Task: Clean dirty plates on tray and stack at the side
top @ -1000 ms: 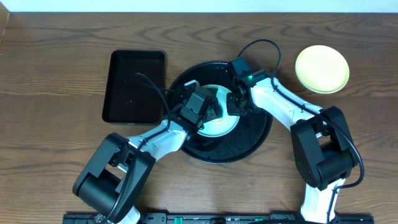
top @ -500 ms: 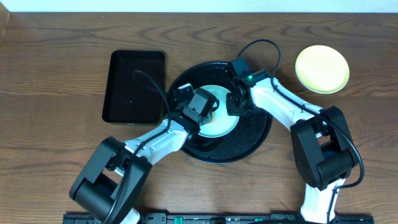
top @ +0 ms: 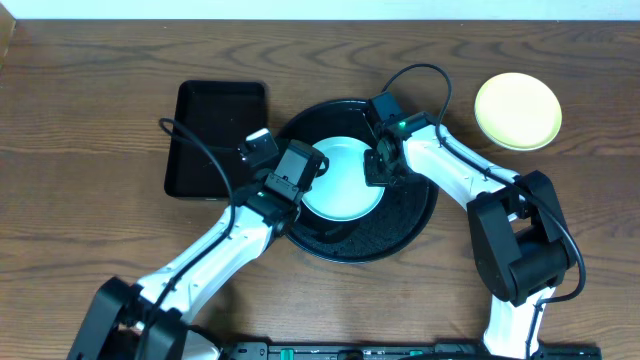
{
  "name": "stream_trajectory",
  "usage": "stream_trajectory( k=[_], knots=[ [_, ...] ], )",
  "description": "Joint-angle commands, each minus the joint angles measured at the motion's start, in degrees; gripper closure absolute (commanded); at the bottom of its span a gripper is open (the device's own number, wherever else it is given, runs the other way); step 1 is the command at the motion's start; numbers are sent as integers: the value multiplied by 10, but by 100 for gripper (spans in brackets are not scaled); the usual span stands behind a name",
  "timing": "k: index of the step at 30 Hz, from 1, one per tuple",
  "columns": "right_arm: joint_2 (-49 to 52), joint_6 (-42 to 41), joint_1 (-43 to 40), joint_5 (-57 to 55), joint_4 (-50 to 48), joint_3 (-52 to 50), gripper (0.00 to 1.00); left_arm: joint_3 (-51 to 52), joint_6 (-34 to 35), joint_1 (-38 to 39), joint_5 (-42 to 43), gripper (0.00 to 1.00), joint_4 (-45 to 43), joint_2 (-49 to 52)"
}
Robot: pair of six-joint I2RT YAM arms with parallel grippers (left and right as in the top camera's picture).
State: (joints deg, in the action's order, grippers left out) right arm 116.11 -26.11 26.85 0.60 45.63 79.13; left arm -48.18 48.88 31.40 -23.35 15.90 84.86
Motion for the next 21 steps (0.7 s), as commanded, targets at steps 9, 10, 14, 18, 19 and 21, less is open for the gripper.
stream_trajectory(
  k=[9,10,14,18,19,21],
  knots=[
    [17,82,-1,-38,31,27,99,5,-21,-1,48,92,2,-33],
    [17,94,-1,-38,33,30,99,5,-31,-1,49,93,1,-33],
    [15,116,-1,-38,45,44,99,5,-39,-1,49,93,2,-37],
    [14,116,-1,-38,63,61,99,5,-39,-1,49,93,7,-45],
    [13,116,-1,-38,68,66,99,5,-39,-1,49,93,8,-47],
    [8,116,-1,-38,75,73,99,5,-39,-1,49,92,11,-52]
  ],
)
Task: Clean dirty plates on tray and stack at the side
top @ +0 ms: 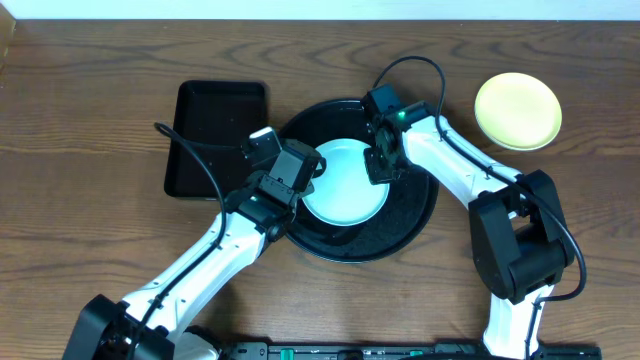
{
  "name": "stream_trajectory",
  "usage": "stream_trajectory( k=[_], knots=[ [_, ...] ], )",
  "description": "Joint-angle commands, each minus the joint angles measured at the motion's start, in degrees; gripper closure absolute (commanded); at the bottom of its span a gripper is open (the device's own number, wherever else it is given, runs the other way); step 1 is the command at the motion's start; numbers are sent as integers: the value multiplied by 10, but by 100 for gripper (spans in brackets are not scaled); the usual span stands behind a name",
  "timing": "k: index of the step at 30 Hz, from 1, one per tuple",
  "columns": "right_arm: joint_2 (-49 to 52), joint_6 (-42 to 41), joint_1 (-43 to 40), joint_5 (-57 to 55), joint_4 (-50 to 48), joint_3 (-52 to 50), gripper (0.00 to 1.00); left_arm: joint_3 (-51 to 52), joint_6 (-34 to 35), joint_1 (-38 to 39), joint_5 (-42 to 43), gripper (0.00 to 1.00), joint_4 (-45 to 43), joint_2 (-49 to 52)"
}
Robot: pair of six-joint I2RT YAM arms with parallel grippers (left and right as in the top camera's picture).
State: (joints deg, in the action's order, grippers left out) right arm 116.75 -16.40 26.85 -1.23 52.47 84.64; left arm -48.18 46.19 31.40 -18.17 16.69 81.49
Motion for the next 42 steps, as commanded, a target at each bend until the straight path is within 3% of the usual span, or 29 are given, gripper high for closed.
stream_trajectory(
  k=[1,10,26,34,42],
  knots=[
    [-3,19,-1,-19,10,23,99,5,-12,-1,-3,93,5,-20],
    [-85,17,-2,-50,14,30,99,5,-14,-1,-3,92,14,-25],
    [-216,82,12,-309,16,30,99,5,-14,-1,-5,93,26,-41],
    [-224,193,47,-385,-23,30,99,5,-14,-1,-5,92,26,-41],
    [-224,280,125,-592,-82,30,99,5,-14,-1,-5,92,26,-41]
  ],
)
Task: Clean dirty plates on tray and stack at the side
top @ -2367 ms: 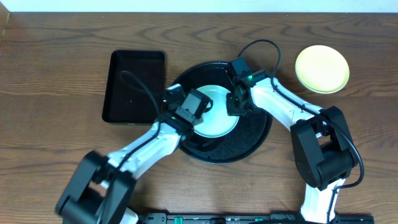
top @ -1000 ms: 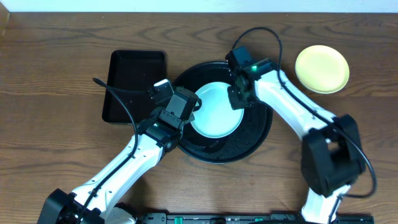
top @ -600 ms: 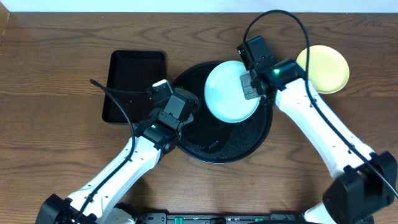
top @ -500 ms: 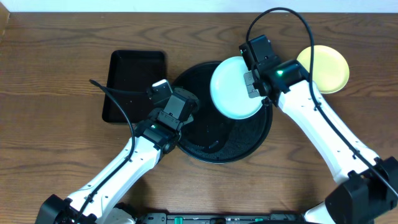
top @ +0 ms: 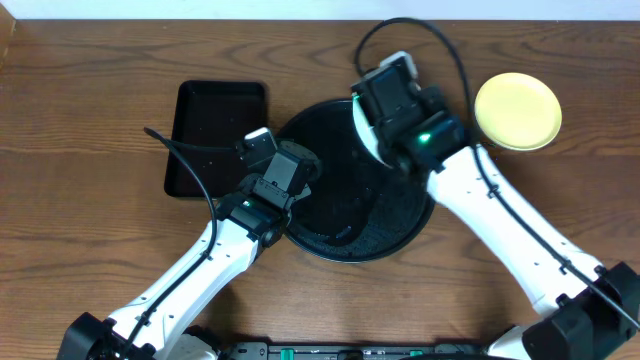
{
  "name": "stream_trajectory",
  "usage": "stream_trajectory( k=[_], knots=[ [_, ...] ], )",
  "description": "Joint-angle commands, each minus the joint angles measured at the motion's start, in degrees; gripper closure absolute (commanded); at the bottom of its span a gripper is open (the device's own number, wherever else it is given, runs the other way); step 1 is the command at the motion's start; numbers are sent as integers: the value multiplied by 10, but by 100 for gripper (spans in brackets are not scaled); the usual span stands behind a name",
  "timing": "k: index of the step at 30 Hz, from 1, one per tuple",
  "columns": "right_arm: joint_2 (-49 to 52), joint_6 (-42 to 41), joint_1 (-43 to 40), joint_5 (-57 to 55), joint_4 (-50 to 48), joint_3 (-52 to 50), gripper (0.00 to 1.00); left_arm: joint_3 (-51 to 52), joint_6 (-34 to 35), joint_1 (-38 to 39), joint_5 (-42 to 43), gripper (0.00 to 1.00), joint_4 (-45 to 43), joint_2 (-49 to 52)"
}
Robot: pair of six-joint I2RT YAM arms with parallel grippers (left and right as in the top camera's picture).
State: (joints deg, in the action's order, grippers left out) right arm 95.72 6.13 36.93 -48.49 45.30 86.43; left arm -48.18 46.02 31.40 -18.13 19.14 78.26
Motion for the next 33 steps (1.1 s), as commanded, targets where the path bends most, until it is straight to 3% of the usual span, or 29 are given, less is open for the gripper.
stream_trajectory(
  k=[1,7,24,28,33],
  knots=[
    [-13,67,34,-140,-17,12,99,5,-12,-1,-5,93,1,-9],
    [-13,97,86,-231,-52,12,99,5,-12,-1,-5,92,1,-9],
    [-13,80,83,-220,-57,12,99,5,-12,-1,-5,92,1,-9],
    [-13,-7,42,-128,-52,12,99,6,-12,-1,-5,92,1,-9],
    [-13,-120,-74,139,-16,12,99,6,-12,-1,-5,93,3,-9]
  ],
)
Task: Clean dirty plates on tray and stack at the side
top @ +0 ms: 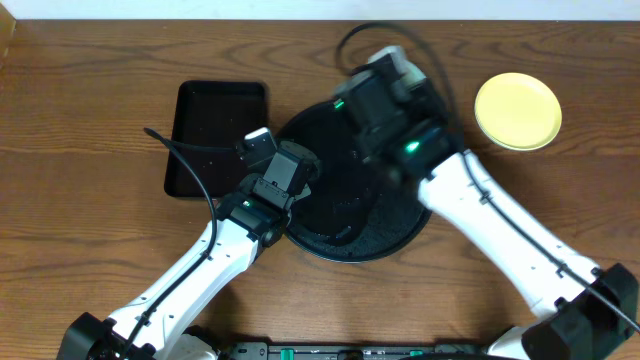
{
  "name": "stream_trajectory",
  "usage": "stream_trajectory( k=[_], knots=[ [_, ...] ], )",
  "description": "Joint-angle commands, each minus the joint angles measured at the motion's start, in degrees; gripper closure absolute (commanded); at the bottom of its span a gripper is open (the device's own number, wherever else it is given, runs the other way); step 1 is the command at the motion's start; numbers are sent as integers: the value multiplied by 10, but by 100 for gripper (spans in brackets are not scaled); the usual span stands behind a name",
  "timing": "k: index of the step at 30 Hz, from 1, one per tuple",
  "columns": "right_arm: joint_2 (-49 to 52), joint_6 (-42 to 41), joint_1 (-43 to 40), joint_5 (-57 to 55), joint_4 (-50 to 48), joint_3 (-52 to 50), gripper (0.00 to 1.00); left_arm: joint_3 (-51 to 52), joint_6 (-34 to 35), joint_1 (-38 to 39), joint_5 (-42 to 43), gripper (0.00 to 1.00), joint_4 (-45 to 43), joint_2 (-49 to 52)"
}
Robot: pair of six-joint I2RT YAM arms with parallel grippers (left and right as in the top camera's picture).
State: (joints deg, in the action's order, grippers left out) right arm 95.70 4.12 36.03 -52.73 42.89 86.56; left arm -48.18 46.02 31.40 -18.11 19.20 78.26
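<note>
The round black tray (365, 225) in the middle of the table shows no plate on its bare floor. My right arm is raised over the tray's far rim and blurred. It covers its own gripper (372, 128) from above, so the fingers and anything in them are hidden. The light blue plate is hidden or out of view. My left gripper (300, 185) hangs over the tray's left rim, its fingers dark against the dark tray. A yellow plate (517, 110) lies alone on the table at the far right.
A black rectangular tray (215, 140) sits to the left of the round one, just behind my left wrist. Cables loop off both wrists. The right arm's white links cross the tray's right side.
My right wrist has shifted a little to the left and is now blurred. The pale sliver of plate that showed at its side is no longer visible. The left arm is unchanged.
The light blue plate first lay in the round tray with both grippers at its edges, left and right. Later it was off the tray floor, only a tilted sliver showing beside my raised right wrist. Now the raised arm hides it entirely.
</note>
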Motion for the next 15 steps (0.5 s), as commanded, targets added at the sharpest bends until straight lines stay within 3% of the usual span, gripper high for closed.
stream_trajectory(
  k=[1,7,11,15],
  knots=[
    [-13,-114,-97,241,12,11,99,6,-12,-1,-5,92,3,-9],
    [-9,-199,-319,519,15,10,99,6,-12,-1,-5,92,3,-9],
    [3,-276,-456,551,15,3,99,6,-12,-1,-5,92,2,-9],
    [28,-307,-534,552,0,-2,99,6,-12,-1,-5,93,0,-9]
  ],
)
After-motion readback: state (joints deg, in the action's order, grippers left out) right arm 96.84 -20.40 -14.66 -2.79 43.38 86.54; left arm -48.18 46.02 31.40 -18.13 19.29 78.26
